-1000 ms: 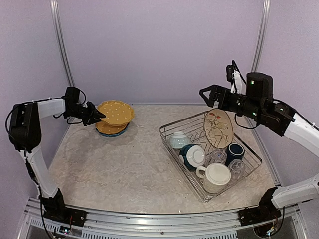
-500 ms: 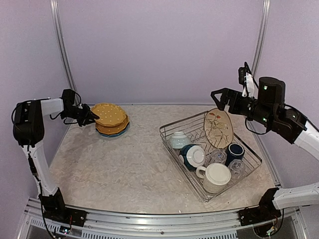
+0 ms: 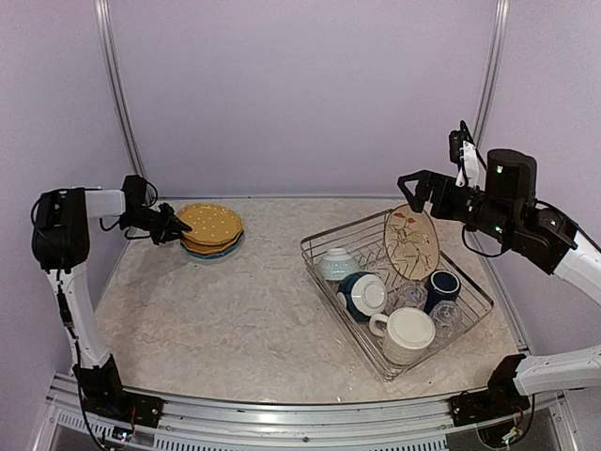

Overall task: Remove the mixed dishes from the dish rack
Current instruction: Place the plate on the plate.

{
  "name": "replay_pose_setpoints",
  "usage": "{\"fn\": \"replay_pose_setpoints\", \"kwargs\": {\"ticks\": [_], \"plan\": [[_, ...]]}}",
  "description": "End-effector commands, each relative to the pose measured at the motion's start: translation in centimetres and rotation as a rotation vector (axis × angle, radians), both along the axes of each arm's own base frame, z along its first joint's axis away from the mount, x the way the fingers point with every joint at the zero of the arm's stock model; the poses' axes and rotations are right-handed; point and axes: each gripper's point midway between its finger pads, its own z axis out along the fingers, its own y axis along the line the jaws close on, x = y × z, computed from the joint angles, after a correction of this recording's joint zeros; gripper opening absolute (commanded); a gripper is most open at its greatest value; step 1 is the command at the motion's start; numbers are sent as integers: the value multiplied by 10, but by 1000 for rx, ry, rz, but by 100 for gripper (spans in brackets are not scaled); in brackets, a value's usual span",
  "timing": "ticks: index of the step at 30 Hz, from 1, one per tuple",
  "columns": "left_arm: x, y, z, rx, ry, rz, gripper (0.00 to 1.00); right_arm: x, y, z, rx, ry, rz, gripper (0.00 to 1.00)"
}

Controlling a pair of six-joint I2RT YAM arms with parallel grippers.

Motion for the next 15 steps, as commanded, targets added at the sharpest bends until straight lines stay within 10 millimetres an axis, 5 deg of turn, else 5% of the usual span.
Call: {"fn": "replay_pose_setpoints", "kwargs": {"ticks": [1,15], "plan": [[25,-17,39,-61,-155,-65,0,-1,-3,7,11,-26,0,100],[24,-7,22,-16,-85,-46,32,-3,-4,6,20,-28,1,100]]}}
